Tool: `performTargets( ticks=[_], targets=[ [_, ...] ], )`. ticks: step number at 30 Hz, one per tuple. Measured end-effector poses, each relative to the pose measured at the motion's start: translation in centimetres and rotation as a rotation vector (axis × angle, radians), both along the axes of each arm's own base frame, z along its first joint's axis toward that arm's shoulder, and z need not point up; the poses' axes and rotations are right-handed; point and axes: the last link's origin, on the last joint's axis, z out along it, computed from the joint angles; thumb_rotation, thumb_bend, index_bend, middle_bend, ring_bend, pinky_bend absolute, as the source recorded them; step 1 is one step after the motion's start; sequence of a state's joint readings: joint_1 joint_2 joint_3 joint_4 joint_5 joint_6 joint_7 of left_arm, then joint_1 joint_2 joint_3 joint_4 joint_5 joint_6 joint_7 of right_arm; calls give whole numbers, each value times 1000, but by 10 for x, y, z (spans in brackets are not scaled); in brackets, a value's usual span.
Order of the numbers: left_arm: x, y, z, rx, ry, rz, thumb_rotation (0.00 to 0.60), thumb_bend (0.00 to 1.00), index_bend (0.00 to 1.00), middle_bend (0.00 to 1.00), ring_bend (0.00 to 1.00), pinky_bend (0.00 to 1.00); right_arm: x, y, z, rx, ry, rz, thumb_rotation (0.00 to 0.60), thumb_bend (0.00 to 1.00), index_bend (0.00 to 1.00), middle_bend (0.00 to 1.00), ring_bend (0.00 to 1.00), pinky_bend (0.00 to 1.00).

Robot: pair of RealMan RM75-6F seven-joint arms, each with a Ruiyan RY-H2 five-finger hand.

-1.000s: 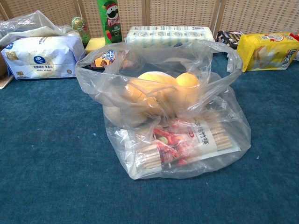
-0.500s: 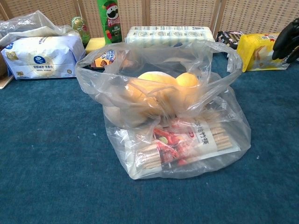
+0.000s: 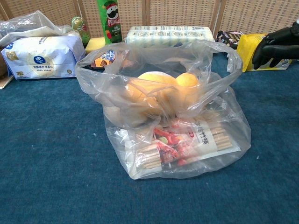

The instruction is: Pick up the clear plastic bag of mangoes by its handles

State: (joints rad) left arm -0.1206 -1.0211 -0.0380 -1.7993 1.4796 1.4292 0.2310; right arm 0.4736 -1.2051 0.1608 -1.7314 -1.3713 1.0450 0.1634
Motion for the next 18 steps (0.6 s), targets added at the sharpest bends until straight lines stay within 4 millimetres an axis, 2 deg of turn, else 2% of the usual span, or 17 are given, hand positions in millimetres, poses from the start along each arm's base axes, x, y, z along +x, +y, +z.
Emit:
performTargets(
  ticks=[10, 18],
  targets=[
    [3, 9, -3, -22, 5, -14, 568, 188, 227, 316, 254, 267, 21, -5, -19, 44, -6, 4, 145, 77, 396, 385, 287, 281],
    [4, 13, -5, -22, -6, -23, 573, 188, 226, 316, 254, 267, 41, -8, -31, 128, -103, -39, 142, 75, 385, 386, 286, 282]
  ],
)
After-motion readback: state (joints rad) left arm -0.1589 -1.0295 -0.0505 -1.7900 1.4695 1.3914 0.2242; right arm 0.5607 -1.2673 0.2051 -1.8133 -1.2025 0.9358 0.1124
